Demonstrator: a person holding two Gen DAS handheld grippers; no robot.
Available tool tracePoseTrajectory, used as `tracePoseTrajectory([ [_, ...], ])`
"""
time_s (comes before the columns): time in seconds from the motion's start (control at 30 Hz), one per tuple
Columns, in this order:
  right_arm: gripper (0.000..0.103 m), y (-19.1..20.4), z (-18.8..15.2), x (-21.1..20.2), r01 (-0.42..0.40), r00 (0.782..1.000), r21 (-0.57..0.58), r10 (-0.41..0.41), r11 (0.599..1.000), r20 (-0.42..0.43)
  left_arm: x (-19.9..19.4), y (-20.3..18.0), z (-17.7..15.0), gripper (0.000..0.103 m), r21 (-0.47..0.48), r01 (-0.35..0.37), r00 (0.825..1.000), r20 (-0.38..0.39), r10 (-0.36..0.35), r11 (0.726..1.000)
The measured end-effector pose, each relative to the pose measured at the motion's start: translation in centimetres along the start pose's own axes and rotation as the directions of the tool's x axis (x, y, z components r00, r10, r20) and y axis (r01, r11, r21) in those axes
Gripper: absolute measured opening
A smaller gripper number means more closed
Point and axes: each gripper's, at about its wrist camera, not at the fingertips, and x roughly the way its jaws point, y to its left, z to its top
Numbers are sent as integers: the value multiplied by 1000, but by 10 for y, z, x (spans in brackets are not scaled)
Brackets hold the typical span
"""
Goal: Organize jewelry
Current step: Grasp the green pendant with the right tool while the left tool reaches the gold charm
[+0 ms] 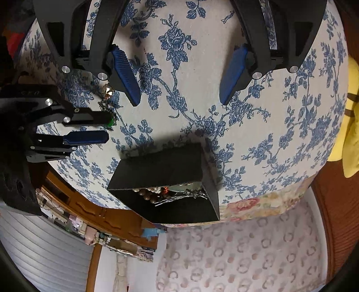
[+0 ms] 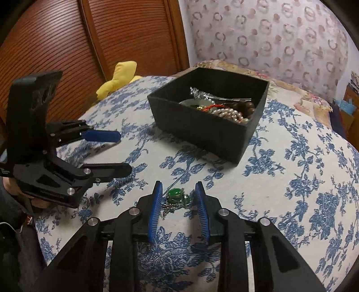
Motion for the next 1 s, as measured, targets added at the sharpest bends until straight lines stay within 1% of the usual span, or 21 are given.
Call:
tracePoseTrajectory([
  [0.1,32,8,-3,2,49,999,-51,-49,998,-5,-3,0,-1,70,0,2,1000,2,-2,1000],
  [0.13,25,9,-3,2,56,998,-57,-56,997,-5,-4,0,-3,70,1,2,1000,2,-2,1000],
  [0.23,19,9,-4,-1,59,998,-61,-59,996,0,-6,-1,-4,70,2,6,1000,1,-6,1000],
  [0.4,19,0,-9,-17,67,997,-31,-66,997,38,-7,-9,-3,70,0,23,1000,4,-23,1000],
  [0.6,19,-15,-15,-44,84,991,28,-87,996,101,-3,-32,0,70,34,53,999,2,-54,998],
  [0.83,19,-24,-23,-62,103,985,58,-110,993,132,2,-55,-1,70,75,86,996,-10,-85,994],
  [0.9,19,-26,-26,-66,105,984,66,-113,992,137,3,-60,-1,66,87,91,996,-14,-90,992],
  [0.97,19,-26,-28,-67,104,984,71,-113,992,140,5,-66,-1,58,99,97,995,-22,-96,990],
  [1.0,19,-26,-29,-68,103,984,73,-112,992,141,6,-68,-1,57,104,103,995,-26,-101,989],
])
